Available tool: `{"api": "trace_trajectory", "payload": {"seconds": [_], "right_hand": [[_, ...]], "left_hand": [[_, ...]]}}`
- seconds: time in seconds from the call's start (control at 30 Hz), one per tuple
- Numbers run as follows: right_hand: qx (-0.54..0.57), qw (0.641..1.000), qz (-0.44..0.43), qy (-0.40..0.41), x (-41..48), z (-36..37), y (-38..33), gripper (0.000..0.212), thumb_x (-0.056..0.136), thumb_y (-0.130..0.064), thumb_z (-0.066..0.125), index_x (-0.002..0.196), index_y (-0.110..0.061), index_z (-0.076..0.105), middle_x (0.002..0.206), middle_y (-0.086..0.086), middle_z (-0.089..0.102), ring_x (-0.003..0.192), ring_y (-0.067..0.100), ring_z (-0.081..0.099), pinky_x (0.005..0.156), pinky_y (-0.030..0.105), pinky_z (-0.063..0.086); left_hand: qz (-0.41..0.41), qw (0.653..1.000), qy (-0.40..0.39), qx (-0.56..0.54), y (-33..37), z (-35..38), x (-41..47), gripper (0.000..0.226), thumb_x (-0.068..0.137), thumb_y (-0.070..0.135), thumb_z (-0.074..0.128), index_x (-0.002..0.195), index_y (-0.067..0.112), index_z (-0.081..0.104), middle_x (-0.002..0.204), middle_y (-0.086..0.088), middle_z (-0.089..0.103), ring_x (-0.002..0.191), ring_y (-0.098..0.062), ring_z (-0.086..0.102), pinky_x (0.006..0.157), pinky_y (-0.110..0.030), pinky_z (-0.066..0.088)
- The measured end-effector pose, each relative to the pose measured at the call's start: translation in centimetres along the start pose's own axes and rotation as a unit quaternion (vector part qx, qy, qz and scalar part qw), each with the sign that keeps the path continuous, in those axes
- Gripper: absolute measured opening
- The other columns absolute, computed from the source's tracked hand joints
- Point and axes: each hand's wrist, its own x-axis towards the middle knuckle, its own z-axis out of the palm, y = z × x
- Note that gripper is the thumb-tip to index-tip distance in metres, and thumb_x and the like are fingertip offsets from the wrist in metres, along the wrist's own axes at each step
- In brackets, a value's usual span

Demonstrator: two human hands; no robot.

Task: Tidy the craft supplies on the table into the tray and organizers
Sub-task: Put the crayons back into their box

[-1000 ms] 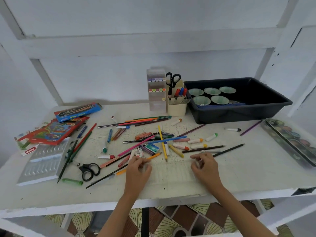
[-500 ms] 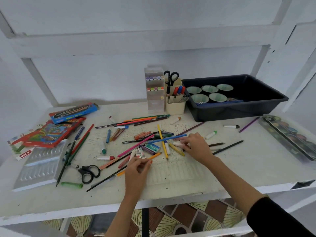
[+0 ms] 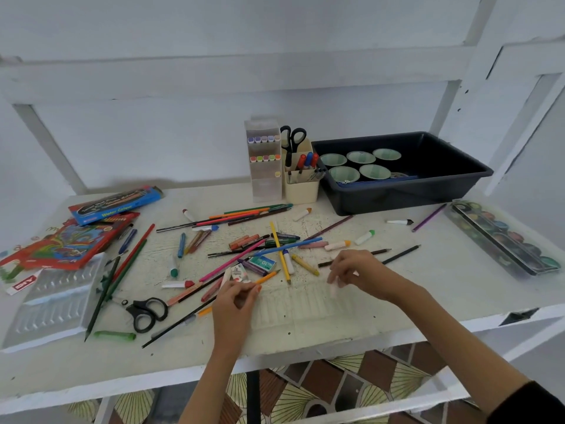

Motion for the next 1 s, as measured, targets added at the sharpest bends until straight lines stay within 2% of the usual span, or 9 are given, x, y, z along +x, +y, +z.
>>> {"api": "trace_trajectory", "payload": {"seconds": [0.1, 0.17, 0.23, 0.3, 0.4, 0.63, 0.77, 0.87, 1.0], "right_hand": [[-0.044, 0.997, 0.02, -0.059, 0.1, 0.7, -0.2, 0.018, 0.084, -0.002, 0.065, 0.096, -0.013, 0.072, 0.101, 0.0, 0.052, 0.086, 0.015, 0.058, 0.078, 0.019, 0.052], [-0.049, 0.996, 0.03, -0.063, 0.0, 1.1, -0.3, 0.02, 0.085, -0.001, 0.063, 0.102, -0.01, 0.069, 0.103, 0.0, 0.05, 0.092, 0.02, 0.058, 0.081, 0.025, 0.052], [-0.083, 0.995, 0.014, -0.057, -0.3, 1.2, -0.4, 0.026, 0.088, -0.001, 0.058, 0.111, -0.011, 0.068, 0.11, 0.0, 0.048, 0.099, 0.018, 0.053, 0.086, 0.026, 0.049], [-0.093, 0.995, -0.009, -0.042, -1.1, 1.1, -0.7, 0.027, 0.09, -0.009, 0.056, 0.115, -0.013, 0.067, 0.115, -0.001, 0.046, 0.102, 0.014, 0.049, 0.09, 0.024, 0.046], [-0.083, 0.996, -0.022, -0.018, -1.7, 1.4, -0.7, 0.024, 0.09, -0.018, 0.059, 0.112, -0.013, 0.068, 0.111, -0.001, 0.05, 0.099, 0.01, 0.047, 0.088, 0.02, 0.044], [-0.041, 0.997, -0.002, 0.067, -2.1, 3.3, 0.4, 0.015, 0.087, -0.019, 0.063, 0.101, -0.018, 0.067, 0.096, -0.006, 0.051, 0.089, 0.005, 0.045, 0.079, 0.017, 0.039], [0.019, 0.989, 0.059, 0.132, -1.5, 2.1, 0.6, 0.004, 0.088, -0.02, 0.062, 0.092, -0.02, 0.063, 0.093, -0.01, 0.051, 0.079, 0.003, 0.052, 0.071, 0.013, 0.045], [0.026, 0.976, 0.121, 0.181, 0.0, 0.5, 1.9, 0.007, 0.089, -0.013, 0.061, 0.094, -0.015, 0.065, 0.093, -0.002, 0.059, 0.08, 0.006, 0.055, 0.079, 0.019, 0.049], [-0.024, 0.973, 0.177, 0.143, 2.5, -1.0, 3.2, 0.02, 0.092, -0.009, 0.055, 0.108, -0.011, 0.067, 0.11, 0.008, 0.06, 0.095, 0.017, 0.056, 0.09, 0.026, 0.046]], "left_hand": [[0.001, 1.0, -0.001, 0.003, -0.1, 0.0, 0.0, 0.007, 0.082, 0.012, 0.07, 0.088, 0.014, 0.071, 0.084, 0.003, 0.06, 0.071, -0.009, 0.054, 0.063, -0.011, 0.044], [-0.002, 1.0, -0.002, 0.004, -0.1, 0.0, 0.0, 0.008, 0.082, 0.012, 0.07, 0.089, 0.015, 0.071, 0.085, 0.002, 0.06, 0.071, -0.009, 0.054, 0.062, -0.01, 0.044], [0.0, 1.0, -0.001, 0.004, -0.1, 0.0, 0.0, 0.008, 0.082, 0.012, 0.07, 0.089, 0.015, 0.071, 0.085, 0.003, 0.06, 0.07, -0.009, 0.054, 0.062, -0.01, 0.044], [0.001, 1.0, 0.004, 0.005, -0.1, 0.0, 0.0, 0.009, 0.081, 0.011, 0.07, 0.09, 0.014, 0.071, 0.084, 0.003, 0.06, 0.071, -0.01, 0.055, 0.063, -0.011, 0.045], [-0.003, 1.0, 0.01, 0.004, -0.1, 0.0, -0.1, 0.009, 0.081, 0.01, 0.071, 0.089, 0.013, 0.071, 0.084, 0.003, 0.059, 0.071, -0.012, 0.056, 0.063, -0.011, 0.046], [-0.007, 1.0, 0.013, 0.003, 0.0, 0.0, -0.1, 0.008, 0.081, 0.01, 0.07, 0.088, 0.013, 0.071, 0.084, 0.003, 0.059, 0.071, -0.011, 0.056, 0.063, -0.01, 0.045], [-0.004, 1.0, 0.011, 0.006, 0.0, -0.1, -0.1, 0.008, 0.082, 0.01, 0.069, 0.089, 0.014, 0.071, 0.084, 0.004, 0.059, 0.073, -0.009, 0.057, 0.064, -0.01, 0.045], [-0.007, 1.0, 0.016, 0.003, 0.0, 0.0, -0.1, 0.008, 0.082, 0.009, 0.069, 0.088, 0.014, 0.071, 0.083, 0.005, 0.059, 0.071, -0.008, 0.056, 0.063, -0.011, 0.046], [-0.001, 1.0, 0.018, 0.003, 0.0, 0.0, 0.0, 0.011, 0.082, 0.007, 0.069, 0.086, 0.017, 0.069, 0.083, 0.004, 0.059, 0.073, -0.006, 0.056, 0.062, -0.01, 0.046]]}}
